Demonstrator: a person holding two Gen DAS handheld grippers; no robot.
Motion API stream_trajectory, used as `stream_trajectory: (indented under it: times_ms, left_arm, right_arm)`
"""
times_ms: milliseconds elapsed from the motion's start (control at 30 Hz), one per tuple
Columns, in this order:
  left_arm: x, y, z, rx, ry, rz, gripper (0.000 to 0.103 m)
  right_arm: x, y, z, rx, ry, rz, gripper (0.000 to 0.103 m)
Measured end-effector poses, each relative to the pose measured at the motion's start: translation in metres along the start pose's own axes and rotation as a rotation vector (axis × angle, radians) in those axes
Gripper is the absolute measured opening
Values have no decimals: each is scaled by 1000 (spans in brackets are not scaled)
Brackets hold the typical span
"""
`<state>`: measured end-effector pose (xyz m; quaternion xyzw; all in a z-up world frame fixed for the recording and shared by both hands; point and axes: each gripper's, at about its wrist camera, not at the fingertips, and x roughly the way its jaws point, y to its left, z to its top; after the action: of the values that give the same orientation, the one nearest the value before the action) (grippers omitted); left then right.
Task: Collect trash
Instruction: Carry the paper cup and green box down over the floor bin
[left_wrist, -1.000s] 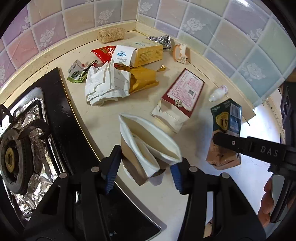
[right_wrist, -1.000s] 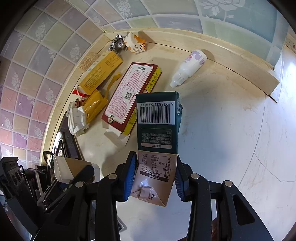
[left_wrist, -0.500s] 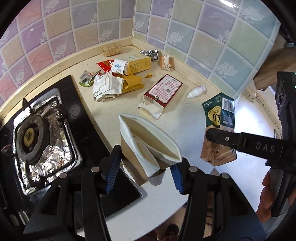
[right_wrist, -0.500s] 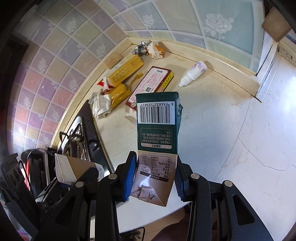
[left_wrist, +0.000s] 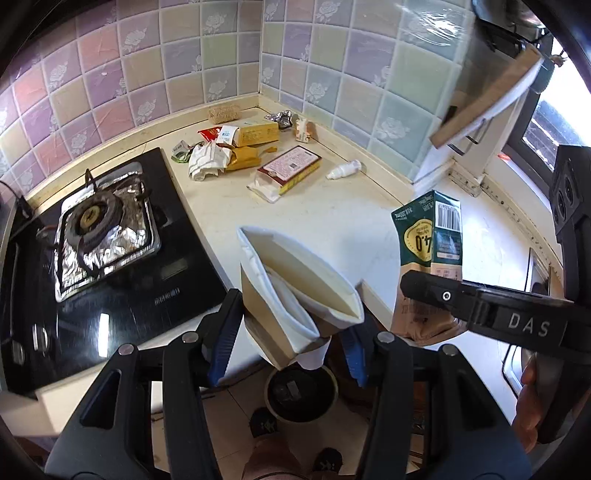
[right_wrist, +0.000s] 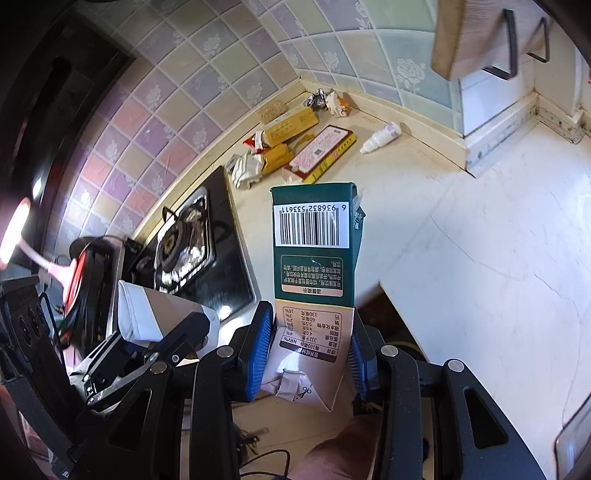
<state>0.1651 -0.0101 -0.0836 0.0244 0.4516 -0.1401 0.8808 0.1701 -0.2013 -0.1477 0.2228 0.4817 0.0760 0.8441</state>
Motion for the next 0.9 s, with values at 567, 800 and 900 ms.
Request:
stream_trajectory:
  times_ms: [567,800,900]
  left_arm:
    - [-30,-55,-133,-12,112,31,48]
    - [6,-50,-170,-3,198,43,48]
    - [32,-44,-188,-6,244,35,48]
  right_arm:
    - [-26,-51,-143,-81,95,-2,38]
    - [14,-75,-190,-103,154,-60,38]
    - [40,-89,-211,-115,187,-87,38]
